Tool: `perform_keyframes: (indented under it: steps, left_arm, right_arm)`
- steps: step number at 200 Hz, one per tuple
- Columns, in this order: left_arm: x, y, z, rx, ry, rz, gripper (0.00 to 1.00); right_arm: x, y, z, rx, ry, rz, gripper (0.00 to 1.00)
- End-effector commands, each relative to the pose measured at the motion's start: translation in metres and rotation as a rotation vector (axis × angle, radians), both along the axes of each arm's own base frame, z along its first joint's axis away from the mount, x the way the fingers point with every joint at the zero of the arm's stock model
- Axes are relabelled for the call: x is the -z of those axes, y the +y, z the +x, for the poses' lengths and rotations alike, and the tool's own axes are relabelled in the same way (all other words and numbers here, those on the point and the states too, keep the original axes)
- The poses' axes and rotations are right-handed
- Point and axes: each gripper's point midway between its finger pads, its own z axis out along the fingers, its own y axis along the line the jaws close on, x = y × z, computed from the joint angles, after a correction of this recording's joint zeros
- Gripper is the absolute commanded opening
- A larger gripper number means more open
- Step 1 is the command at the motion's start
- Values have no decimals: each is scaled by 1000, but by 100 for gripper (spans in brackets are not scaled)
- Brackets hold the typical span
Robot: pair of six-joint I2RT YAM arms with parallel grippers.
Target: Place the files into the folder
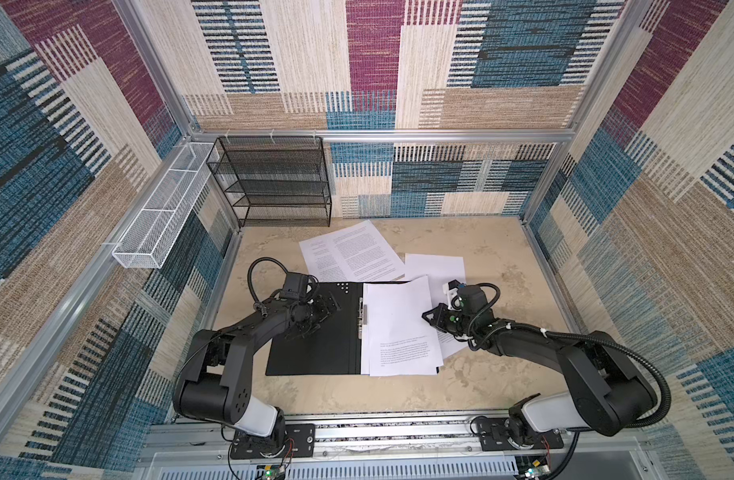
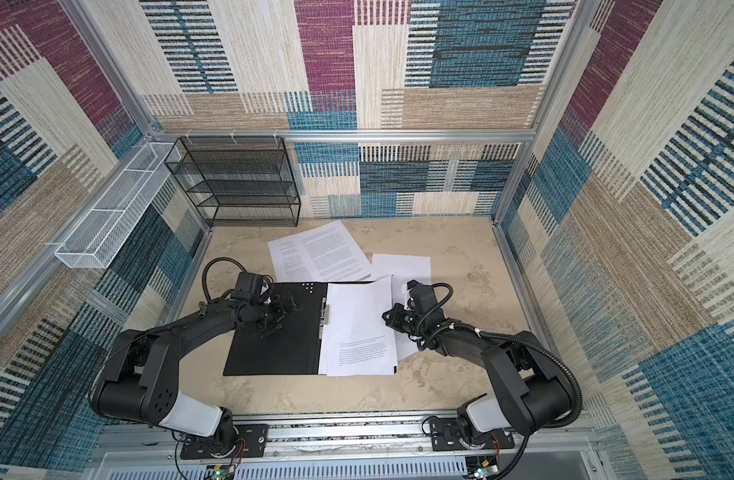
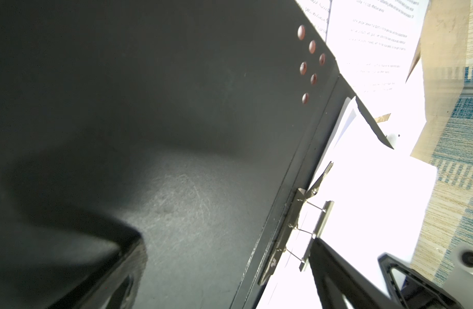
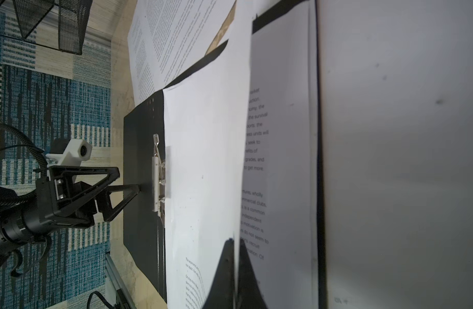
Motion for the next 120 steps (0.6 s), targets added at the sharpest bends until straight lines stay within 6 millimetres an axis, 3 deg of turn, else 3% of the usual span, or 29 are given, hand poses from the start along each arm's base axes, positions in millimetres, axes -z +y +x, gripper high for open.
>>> perform_keyframes:
  steps: [1, 120]
  left_arm:
    - [40, 31, -53, -53, 232, 157, 99]
    - [44, 30, -58, -56, 248, 146, 99]
  right_arm:
    - [-12, -3, 12, 66, -53, 17, 0]
    - [-7, 24, 12, 16, -36, 56, 0]
